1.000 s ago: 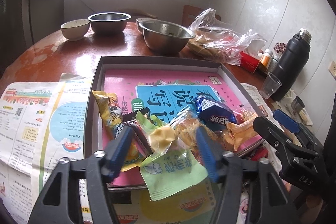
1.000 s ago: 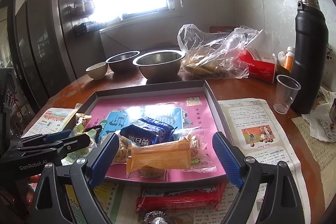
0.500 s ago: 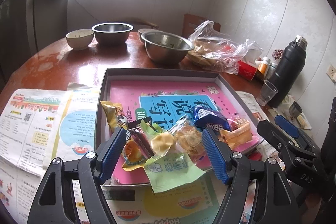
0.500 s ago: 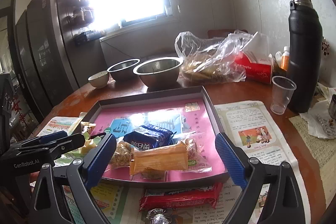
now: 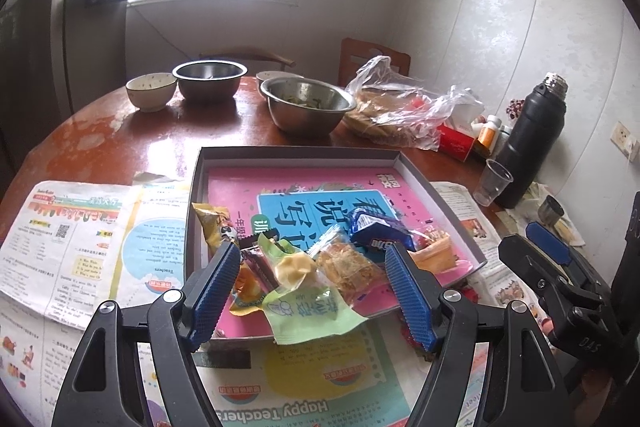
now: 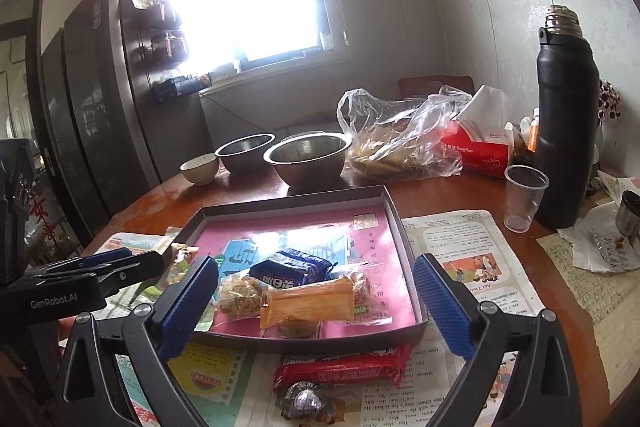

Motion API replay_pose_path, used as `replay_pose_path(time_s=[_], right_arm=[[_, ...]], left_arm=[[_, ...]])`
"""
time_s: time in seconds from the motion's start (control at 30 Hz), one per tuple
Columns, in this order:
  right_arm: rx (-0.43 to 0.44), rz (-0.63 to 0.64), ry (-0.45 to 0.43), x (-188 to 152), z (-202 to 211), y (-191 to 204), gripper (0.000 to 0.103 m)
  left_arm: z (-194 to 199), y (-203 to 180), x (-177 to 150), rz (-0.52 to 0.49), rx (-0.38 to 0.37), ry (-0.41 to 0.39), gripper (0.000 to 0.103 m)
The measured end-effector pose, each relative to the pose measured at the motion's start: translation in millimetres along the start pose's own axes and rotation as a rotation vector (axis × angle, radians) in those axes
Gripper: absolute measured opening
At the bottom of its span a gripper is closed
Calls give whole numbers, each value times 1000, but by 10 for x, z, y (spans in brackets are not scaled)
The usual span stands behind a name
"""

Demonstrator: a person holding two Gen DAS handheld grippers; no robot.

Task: Organize snacks
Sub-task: 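Move both open tools back toward the red bar and foil-wrapped chocolate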

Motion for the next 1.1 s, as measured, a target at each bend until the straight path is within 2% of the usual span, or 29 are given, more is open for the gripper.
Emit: replay_pose_path(time_s=[0.53,1.1], right_arm=[[68,-26,-10,-61,263,-55,99],[99,-25,67,-247,374,-207,101]], left_arm=[[155,-227,-102,-36,-24,12,77],[206,-394,-252,-61,-43,52,77]])
Point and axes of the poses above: each gripper's, at about its wrist camera, not at the fingertips, and z roughly against the way its jaws point, y to its left, x to its top, the point moved 4 cm from there along -z, roughly the way its jaws point, and after that the axes turned 10 degrees about -x, right-handed, at the moved point
